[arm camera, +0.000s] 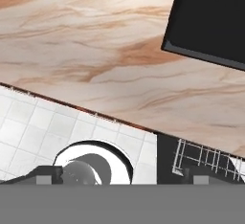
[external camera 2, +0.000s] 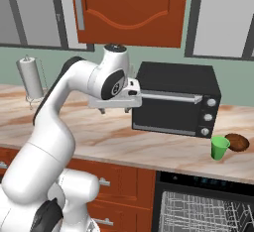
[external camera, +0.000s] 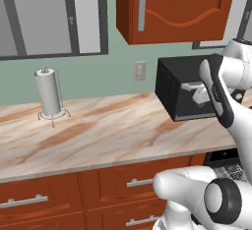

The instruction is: Pick up the cup and bowl from the counter, place them in the dishwasher, and close the dishwasher door.

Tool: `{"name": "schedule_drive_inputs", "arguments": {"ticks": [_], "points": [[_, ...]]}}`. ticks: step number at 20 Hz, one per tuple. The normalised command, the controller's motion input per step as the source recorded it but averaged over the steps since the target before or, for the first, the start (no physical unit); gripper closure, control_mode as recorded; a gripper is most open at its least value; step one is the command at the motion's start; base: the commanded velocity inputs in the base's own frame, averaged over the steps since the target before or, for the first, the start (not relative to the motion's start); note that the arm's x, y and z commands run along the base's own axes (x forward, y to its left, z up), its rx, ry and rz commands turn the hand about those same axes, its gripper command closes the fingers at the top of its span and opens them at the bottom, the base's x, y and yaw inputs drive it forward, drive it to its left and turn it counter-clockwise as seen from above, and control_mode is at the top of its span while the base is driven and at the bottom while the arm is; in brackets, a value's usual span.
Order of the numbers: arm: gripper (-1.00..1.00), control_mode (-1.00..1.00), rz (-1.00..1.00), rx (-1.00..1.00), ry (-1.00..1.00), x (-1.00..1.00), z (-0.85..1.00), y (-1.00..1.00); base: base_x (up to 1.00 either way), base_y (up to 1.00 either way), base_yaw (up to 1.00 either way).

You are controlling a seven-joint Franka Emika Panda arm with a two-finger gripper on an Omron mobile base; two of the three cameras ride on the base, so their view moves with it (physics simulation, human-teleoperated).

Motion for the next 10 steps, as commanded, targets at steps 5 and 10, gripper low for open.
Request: {"name": "schedule_drive_inputs", "arguments": {"ticks": [5,10], "points": [[-1.0,-1.0,-0.04,-0.13,-0.02,0.0,-0.23,-0.48,0.0,0.0,0.0],[-1.0,-1.0,-0.16,-0.19,-0.06,0.0,-0.29,-0.41,0.0,0.0,0.0]]}}
